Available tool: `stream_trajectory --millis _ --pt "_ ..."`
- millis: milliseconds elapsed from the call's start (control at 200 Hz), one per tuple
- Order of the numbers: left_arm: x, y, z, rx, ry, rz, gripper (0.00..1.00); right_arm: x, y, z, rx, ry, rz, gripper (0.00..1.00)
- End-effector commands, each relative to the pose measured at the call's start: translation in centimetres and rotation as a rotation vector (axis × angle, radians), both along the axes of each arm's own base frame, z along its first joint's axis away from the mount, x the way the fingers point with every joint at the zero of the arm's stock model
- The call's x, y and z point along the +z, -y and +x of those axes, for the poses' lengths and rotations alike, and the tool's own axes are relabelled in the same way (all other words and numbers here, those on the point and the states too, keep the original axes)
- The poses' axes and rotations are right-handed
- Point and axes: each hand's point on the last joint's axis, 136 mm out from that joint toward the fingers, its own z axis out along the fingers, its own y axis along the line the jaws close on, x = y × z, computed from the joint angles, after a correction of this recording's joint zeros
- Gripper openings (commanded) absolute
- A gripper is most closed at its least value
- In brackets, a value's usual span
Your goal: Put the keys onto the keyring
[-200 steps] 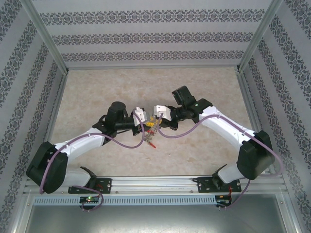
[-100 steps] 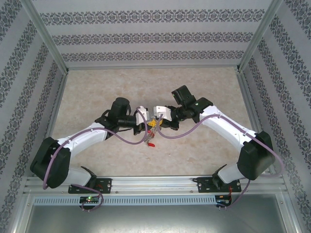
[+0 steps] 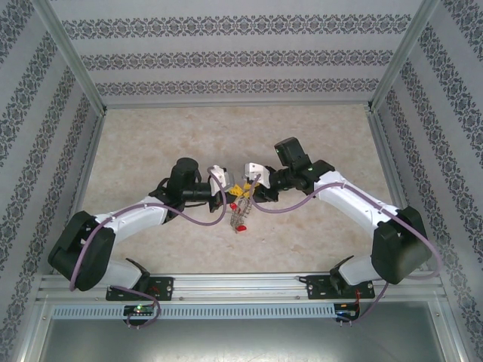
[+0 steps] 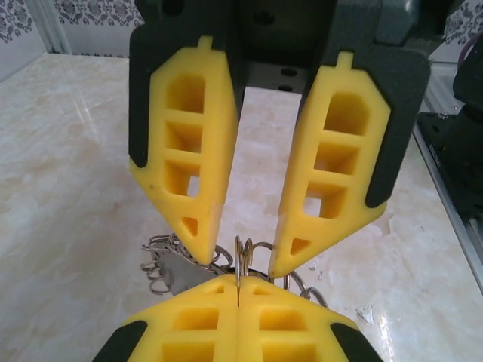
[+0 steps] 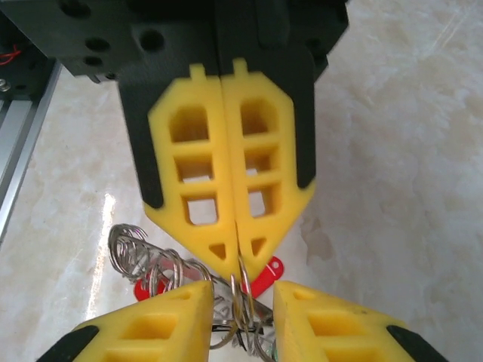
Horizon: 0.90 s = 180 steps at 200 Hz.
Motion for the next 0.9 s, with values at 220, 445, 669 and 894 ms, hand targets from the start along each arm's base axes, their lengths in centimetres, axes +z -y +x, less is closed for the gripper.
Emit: stream_trajectory --millis 220,445,669,894 --pt "1.4 0.4 0.5 0.007 0.035 -0.101 0.0 -0.4 0.4 0.9 -0.016 -0.052 0.127 0.27" --pt "1.2 0.3 0.6 0.018 0.037 -0.103 0.0 -0.5 1.4 1.2 -0.036 -0.041 0.115 0.21" --pt "1.2 0.4 0.5 0.015 0.031 -0.12 0.0 -0.6 0.8 0.9 -0.005 -0.038 0.133 0.08" --pt "1.1 0.4 0.5 0.013 0.033 -0.112 0.0 -0.1 0.4 0.5 0.015 -0.053 0.149 0.22"
